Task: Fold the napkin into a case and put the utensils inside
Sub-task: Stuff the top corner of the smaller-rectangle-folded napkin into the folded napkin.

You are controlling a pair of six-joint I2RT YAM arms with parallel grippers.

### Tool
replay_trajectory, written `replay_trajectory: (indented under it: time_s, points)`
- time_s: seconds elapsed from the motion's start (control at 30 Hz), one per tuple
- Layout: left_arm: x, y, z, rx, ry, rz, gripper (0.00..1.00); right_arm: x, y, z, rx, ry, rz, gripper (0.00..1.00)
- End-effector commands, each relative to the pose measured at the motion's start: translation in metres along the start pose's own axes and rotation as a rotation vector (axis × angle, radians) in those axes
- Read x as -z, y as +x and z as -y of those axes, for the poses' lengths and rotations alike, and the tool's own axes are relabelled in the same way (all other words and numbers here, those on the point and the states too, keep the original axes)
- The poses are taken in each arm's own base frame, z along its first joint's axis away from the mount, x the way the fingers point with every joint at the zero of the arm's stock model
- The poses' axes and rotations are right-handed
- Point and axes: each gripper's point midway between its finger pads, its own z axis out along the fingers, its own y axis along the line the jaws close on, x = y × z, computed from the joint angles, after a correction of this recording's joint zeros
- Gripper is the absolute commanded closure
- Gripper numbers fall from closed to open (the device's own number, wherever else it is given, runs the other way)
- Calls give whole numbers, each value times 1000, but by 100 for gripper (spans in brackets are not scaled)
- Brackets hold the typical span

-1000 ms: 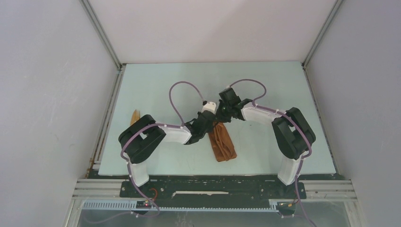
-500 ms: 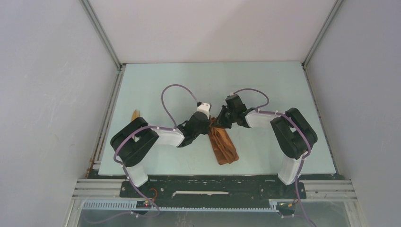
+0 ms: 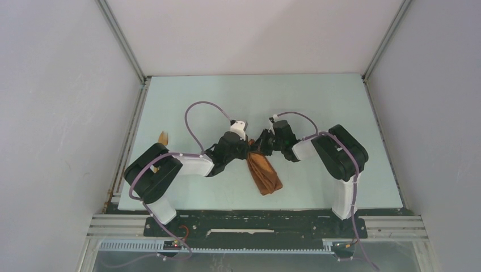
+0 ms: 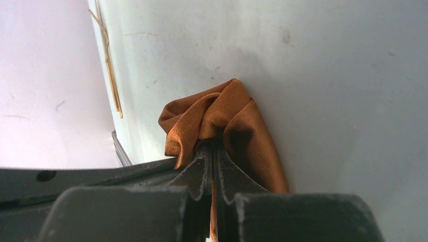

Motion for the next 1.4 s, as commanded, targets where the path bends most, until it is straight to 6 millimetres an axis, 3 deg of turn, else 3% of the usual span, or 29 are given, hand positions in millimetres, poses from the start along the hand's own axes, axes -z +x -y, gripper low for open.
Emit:
replay_trajectory:
  time_s: [0.0,0.07,0.23,0.5,0.57,0.7,0.83,0.97,1.13,1.23,1.3,1.37]
  points:
    - [2,-9,5,88,76,36,100,-6,-8,-4,75,-88,36,100]
    - [3,-6,-1,107,59,34,100,-1,-13,-7,75,-126,25,99]
    - [6,-5,-16,154,13,41,100,12,-9,-9,40,-186,4,80]
    - [9,-5,-15,180,30,52,100,14,-7,-14,35,-245,5,70]
    - [10,-5,-13,180,35,53,100,12,-10,-12,20,-247,15,71]
    - [10,-6,-9,183,57,54,100,4,-12,-11,-9,-258,11,93]
    - [11,-9,-3,190,88,54,100,-9,-10,-13,11,-251,-8,100]
    - [10,-11,-1,211,98,54,100,-19,1,-27,140,-259,-7,100]
    - [14,-16,-9,311,84,74,100,-15,3,-41,225,-335,28,96]
    - [17,-13,-15,415,89,79,100,-31,9,-39,212,-317,-8,92]
    - [17,-11,-18,447,108,76,100,-24,8,-31,151,-328,-6,90]
    - [17,-7,-22,462,107,67,100,-12,3,-30,114,-358,18,81]
